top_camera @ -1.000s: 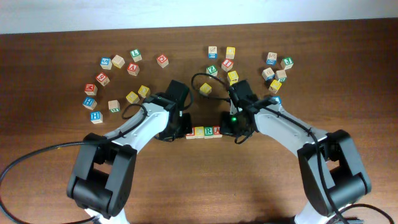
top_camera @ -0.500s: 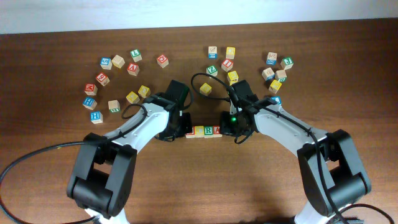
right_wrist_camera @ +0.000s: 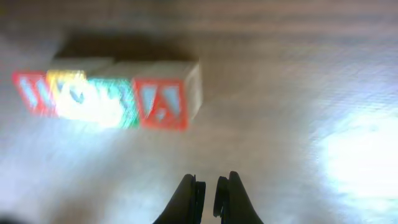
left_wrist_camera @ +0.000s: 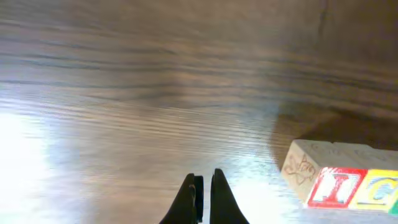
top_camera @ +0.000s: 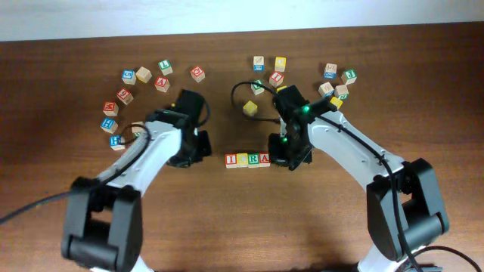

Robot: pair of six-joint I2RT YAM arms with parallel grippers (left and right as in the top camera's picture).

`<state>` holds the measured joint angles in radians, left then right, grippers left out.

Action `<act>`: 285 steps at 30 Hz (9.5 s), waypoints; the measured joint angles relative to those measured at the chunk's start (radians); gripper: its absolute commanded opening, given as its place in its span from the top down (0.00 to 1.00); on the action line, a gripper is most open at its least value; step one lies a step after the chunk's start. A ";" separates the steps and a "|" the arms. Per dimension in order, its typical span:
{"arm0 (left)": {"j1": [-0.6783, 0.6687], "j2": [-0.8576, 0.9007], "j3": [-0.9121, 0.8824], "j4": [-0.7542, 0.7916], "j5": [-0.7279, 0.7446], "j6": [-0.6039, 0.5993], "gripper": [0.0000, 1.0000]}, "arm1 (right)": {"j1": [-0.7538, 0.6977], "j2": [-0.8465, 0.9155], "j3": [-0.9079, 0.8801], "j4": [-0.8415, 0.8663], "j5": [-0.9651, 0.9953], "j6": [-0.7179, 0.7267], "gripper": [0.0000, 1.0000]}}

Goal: Spell out ICRA

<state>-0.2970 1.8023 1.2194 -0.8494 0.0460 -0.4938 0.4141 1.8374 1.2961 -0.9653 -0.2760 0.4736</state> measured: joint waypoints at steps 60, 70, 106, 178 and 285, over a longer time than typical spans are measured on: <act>0.329 -0.019 0.006 -0.111 -0.020 0.001 0.93 | 0.209 0.087 -0.072 0.246 0.103 0.093 0.96; 0.329 -0.019 0.006 -0.111 -0.020 0.001 0.91 | 0.209 0.087 -0.072 0.264 0.118 0.090 0.96; 0.329 -0.019 0.006 -0.106 0.005 0.004 1.00 | 0.209 0.087 -0.072 0.263 0.118 0.090 0.96; -0.116 0.034 -0.136 0.278 0.099 -0.094 1.00 | 0.013 0.092 -0.055 0.233 0.016 -0.005 0.96; -0.185 0.119 0.059 0.153 0.078 -0.082 1.00 | -0.225 0.092 0.064 0.038 0.069 -0.055 0.96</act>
<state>-0.4824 1.9209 1.2785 -0.6968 0.1242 -0.5755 0.1890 1.9297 1.3598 -0.9272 -0.2070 0.4191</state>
